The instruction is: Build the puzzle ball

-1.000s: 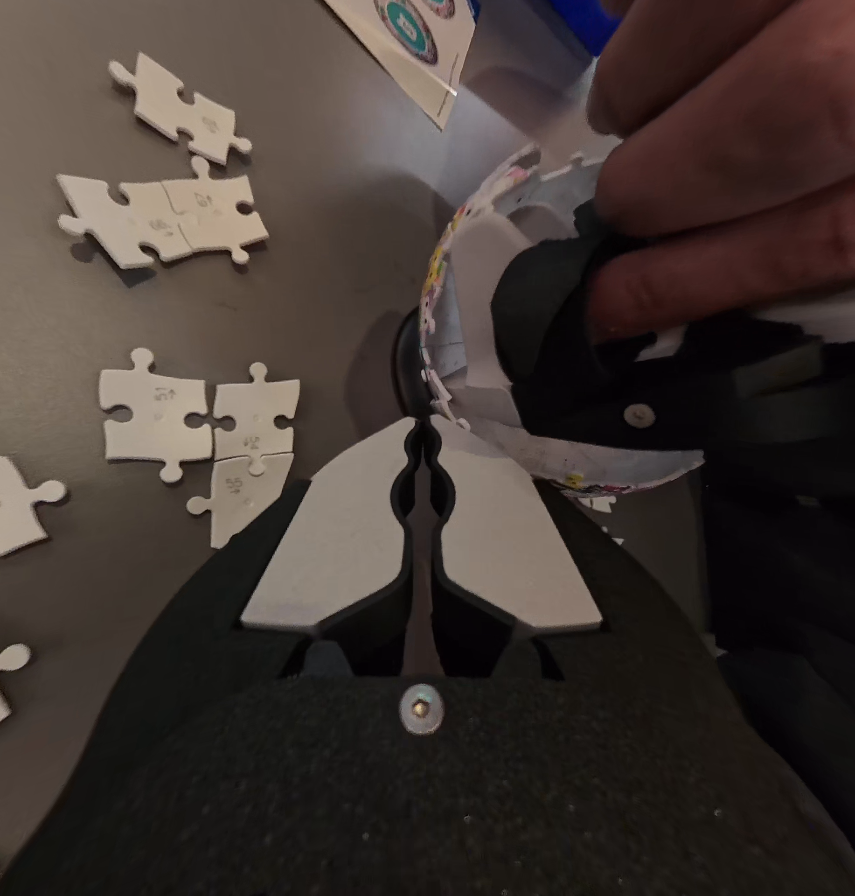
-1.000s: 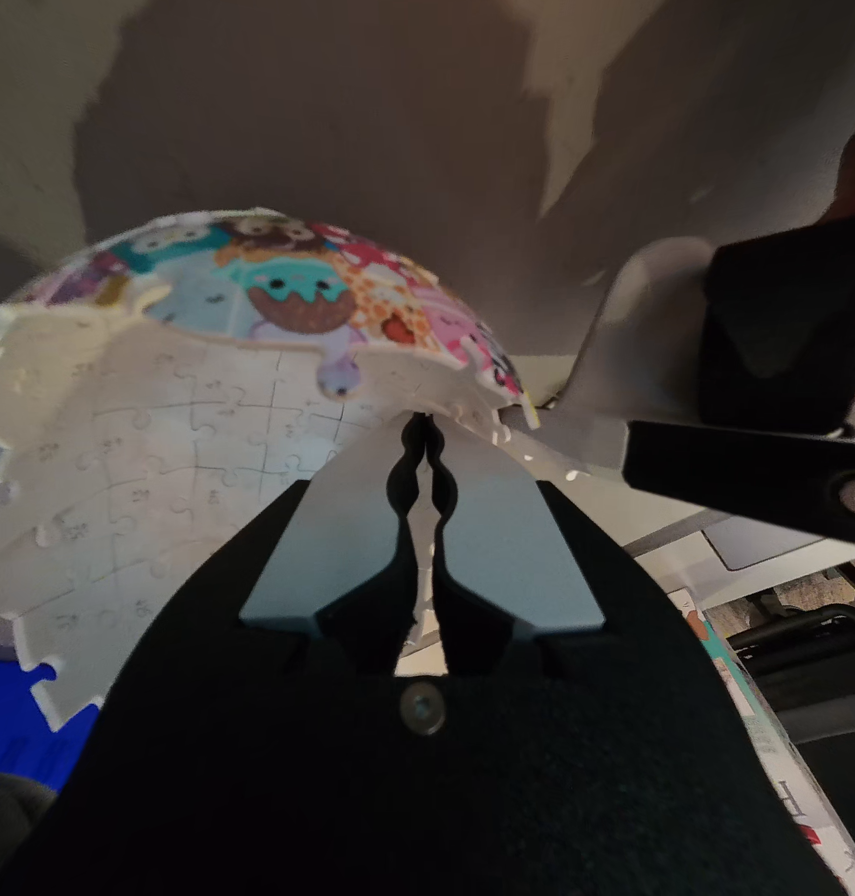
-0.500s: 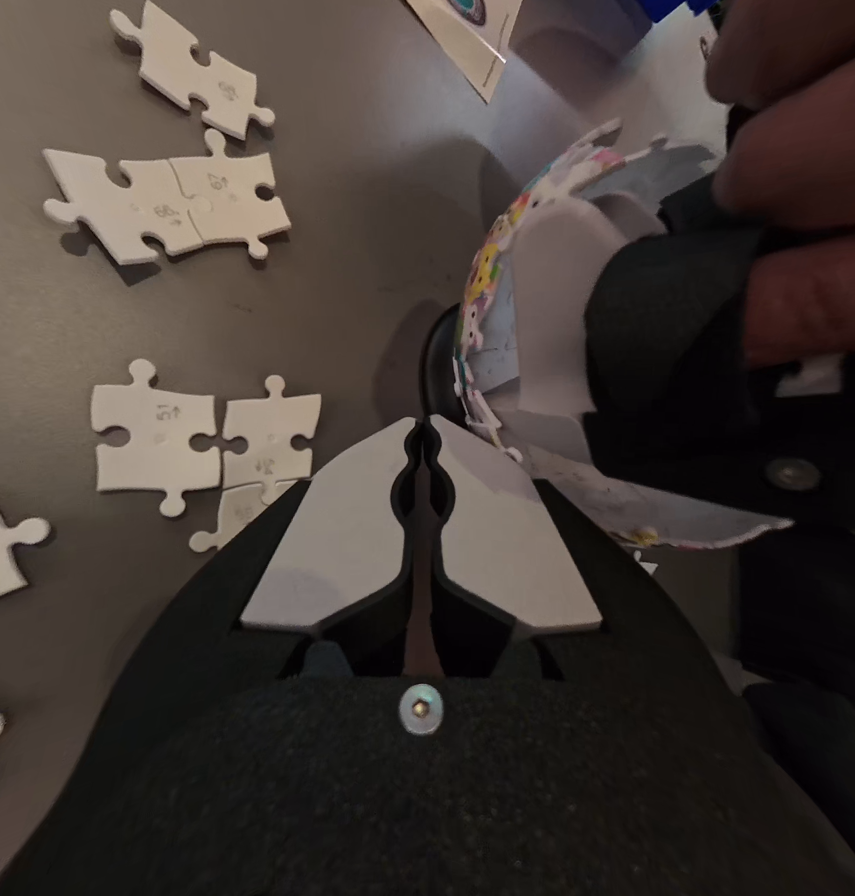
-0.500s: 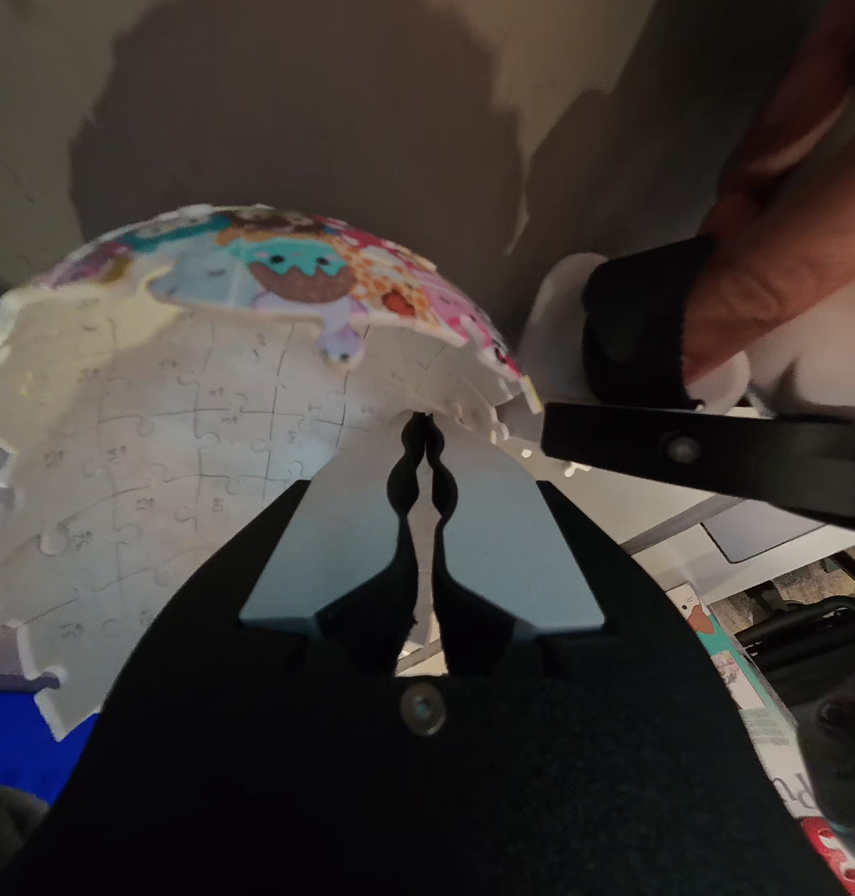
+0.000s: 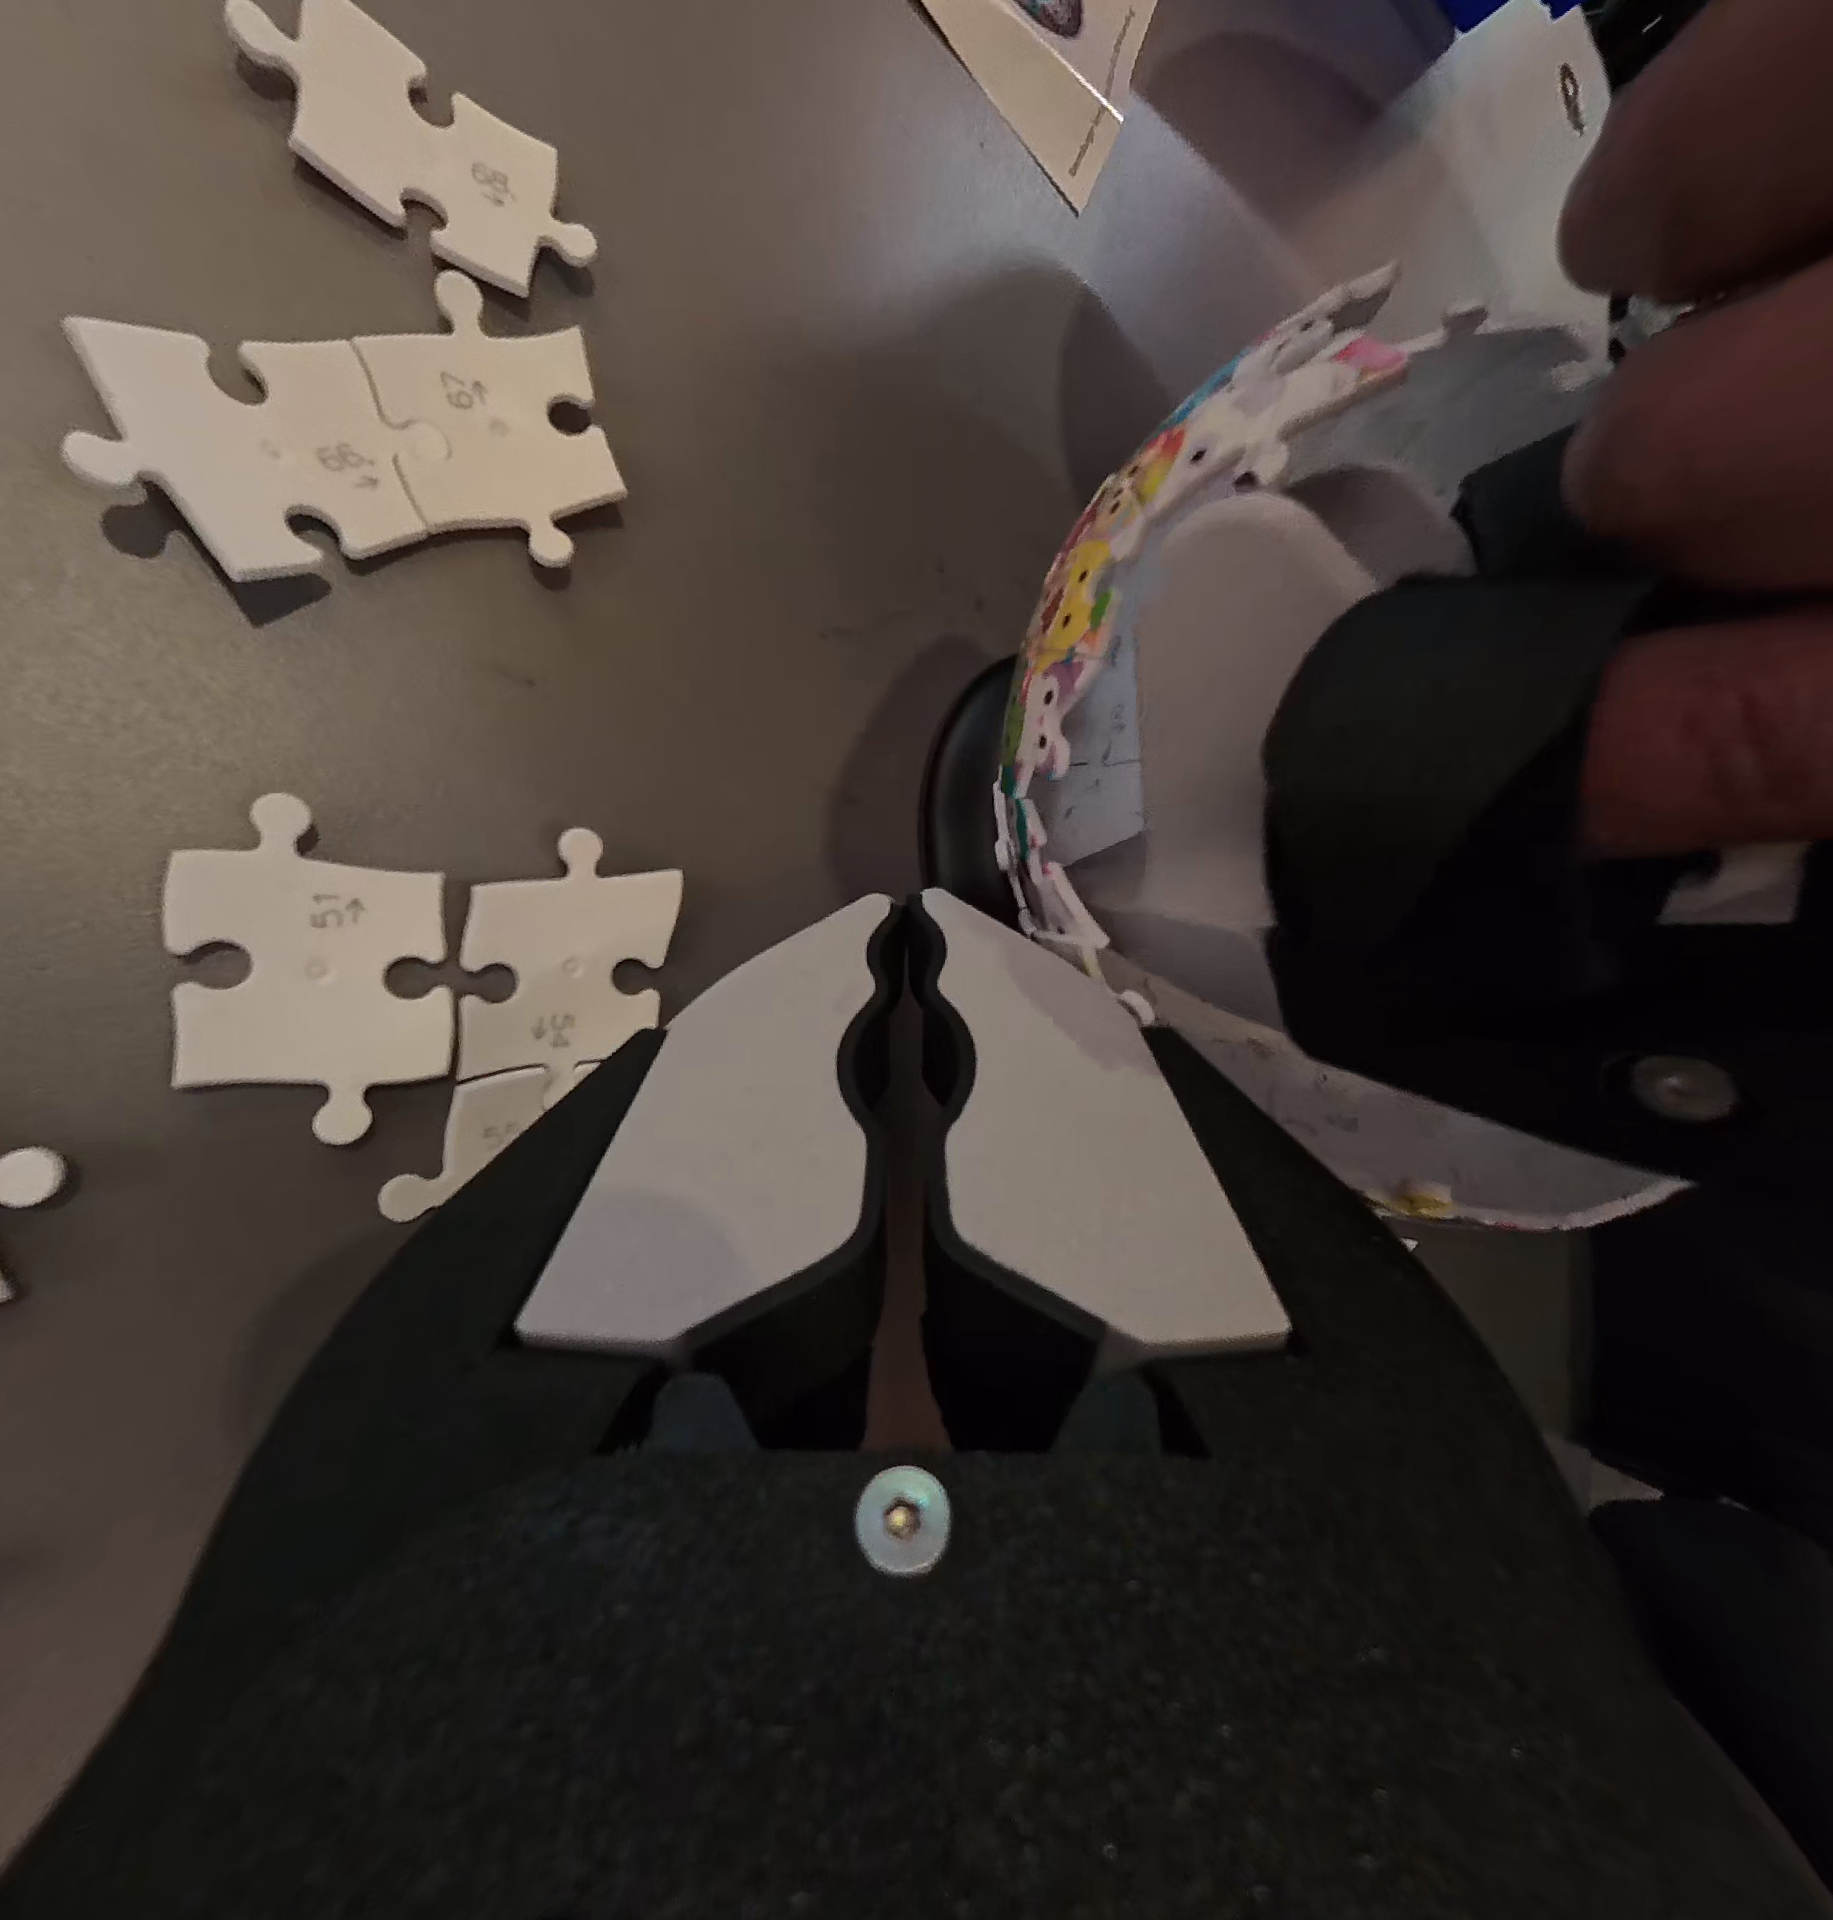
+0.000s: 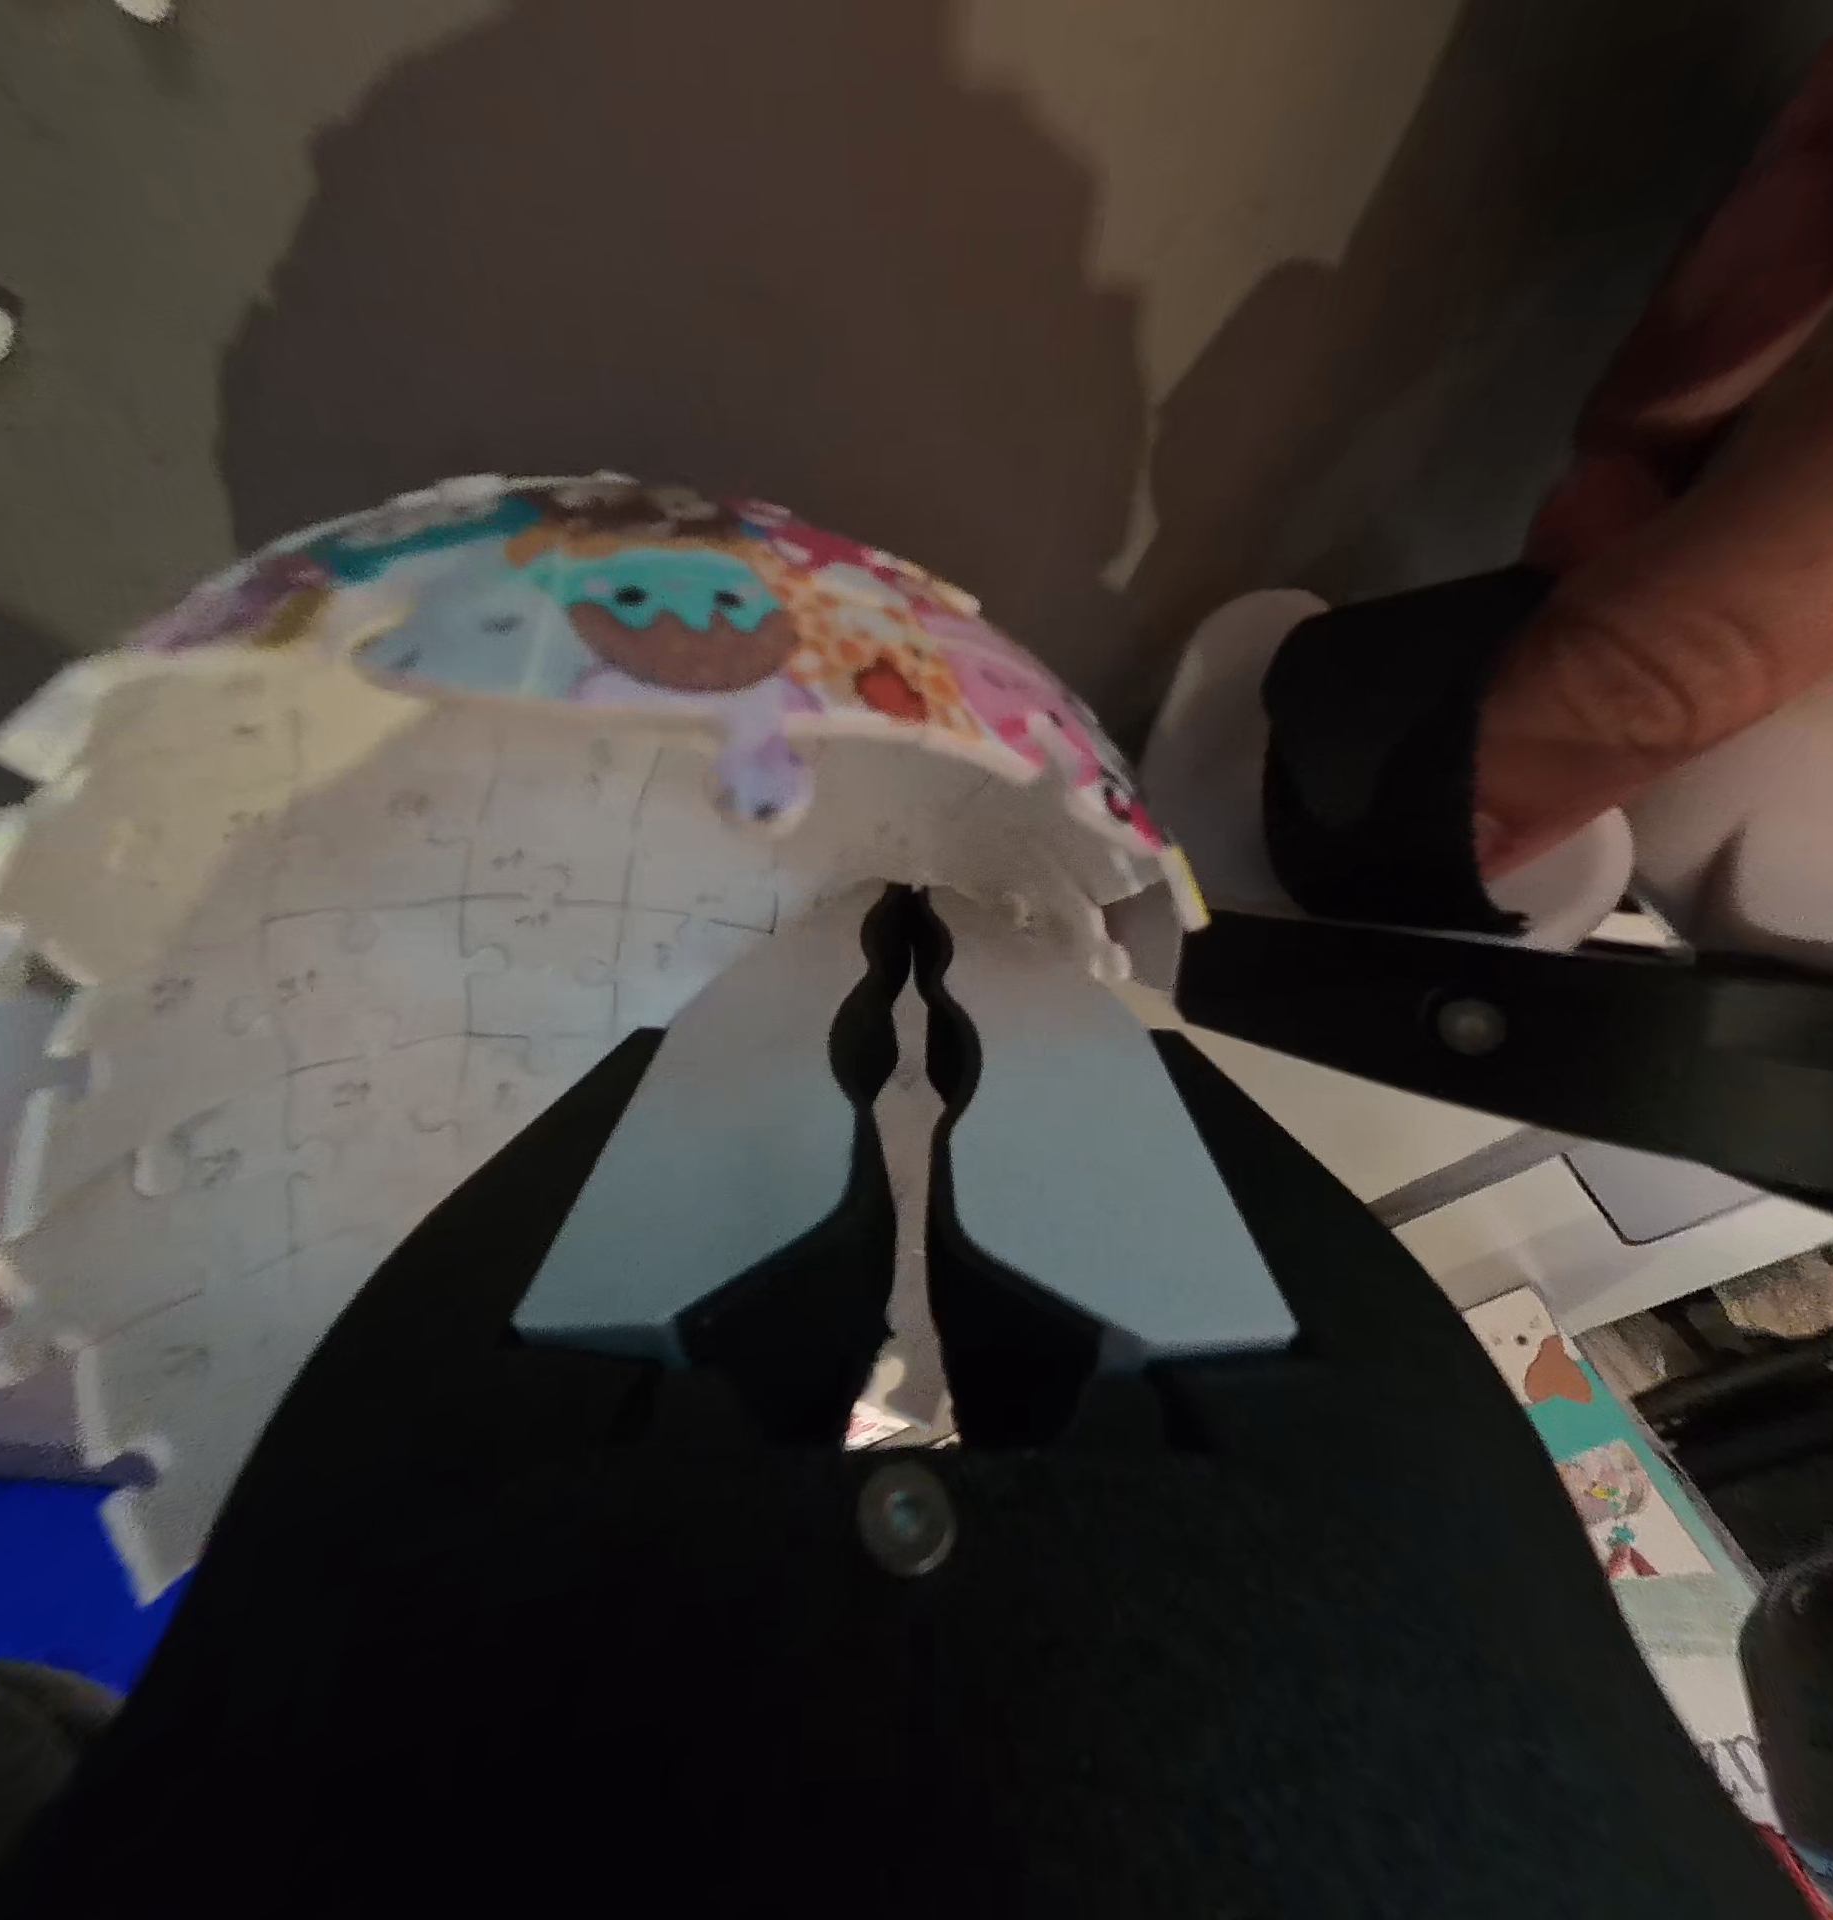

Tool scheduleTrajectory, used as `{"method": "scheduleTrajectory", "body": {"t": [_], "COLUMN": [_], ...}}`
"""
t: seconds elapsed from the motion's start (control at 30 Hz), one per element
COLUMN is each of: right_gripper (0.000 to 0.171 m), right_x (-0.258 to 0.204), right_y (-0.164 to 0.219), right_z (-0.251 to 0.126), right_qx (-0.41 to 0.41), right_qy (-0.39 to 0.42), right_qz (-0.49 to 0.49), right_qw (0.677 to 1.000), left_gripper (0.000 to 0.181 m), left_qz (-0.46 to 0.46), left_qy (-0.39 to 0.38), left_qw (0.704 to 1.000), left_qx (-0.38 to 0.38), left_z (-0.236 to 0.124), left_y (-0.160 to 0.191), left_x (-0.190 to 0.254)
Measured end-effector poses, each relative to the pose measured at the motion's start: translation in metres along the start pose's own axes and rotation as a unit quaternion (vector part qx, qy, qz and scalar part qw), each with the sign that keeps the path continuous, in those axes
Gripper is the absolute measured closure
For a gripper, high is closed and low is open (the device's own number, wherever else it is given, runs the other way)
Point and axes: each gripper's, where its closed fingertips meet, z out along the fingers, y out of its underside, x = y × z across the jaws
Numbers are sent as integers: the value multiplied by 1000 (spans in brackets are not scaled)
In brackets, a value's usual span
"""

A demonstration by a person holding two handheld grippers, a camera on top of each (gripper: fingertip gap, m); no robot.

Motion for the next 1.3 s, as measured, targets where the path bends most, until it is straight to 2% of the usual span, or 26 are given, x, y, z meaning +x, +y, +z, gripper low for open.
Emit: {"method": "scheduleTrajectory", "body": {"t": [0.63,0.73,0.83,0.93,1.03,1.1,1.17,1.3], "right_gripper": [171,171,171,171,171,162,163,162], "right_x": [5,8,16,20,9,-6,-26,-64], "right_y": [7,4,7,28,55,67,73,64], "right_z": [-4,-25,-63,-100,-120,-122,-116,-97], "right_qx": [12,53,109,173,254,299,320,343], "right_qy": [22,36,75,124,170,198,217,220], "right_qz": [36,63,117,225,351,410,448,488], "right_qw": [999,996,984,951,885,839,806,772], "left_gripper": [181,181,180,171,160,152,145,144], "left_qz": [-14,-32,-46,-45,-43,-46,-55,-51], "left_qy": [-1,-17,-17,-27,-72,-105,-108,-131], "left_qw": [1000,999,999,997,995,992,991,990], "left_qx": [-1,6,24,53,56,58,59,-29], "left_z": [-7,-16,-28,-45,-62,-73,-77,-64], "left_y": [5,7,3,-11,-18,-22,-27,-21], "left_x": [-5,-14,-14,-6,0,5,16,23]}}
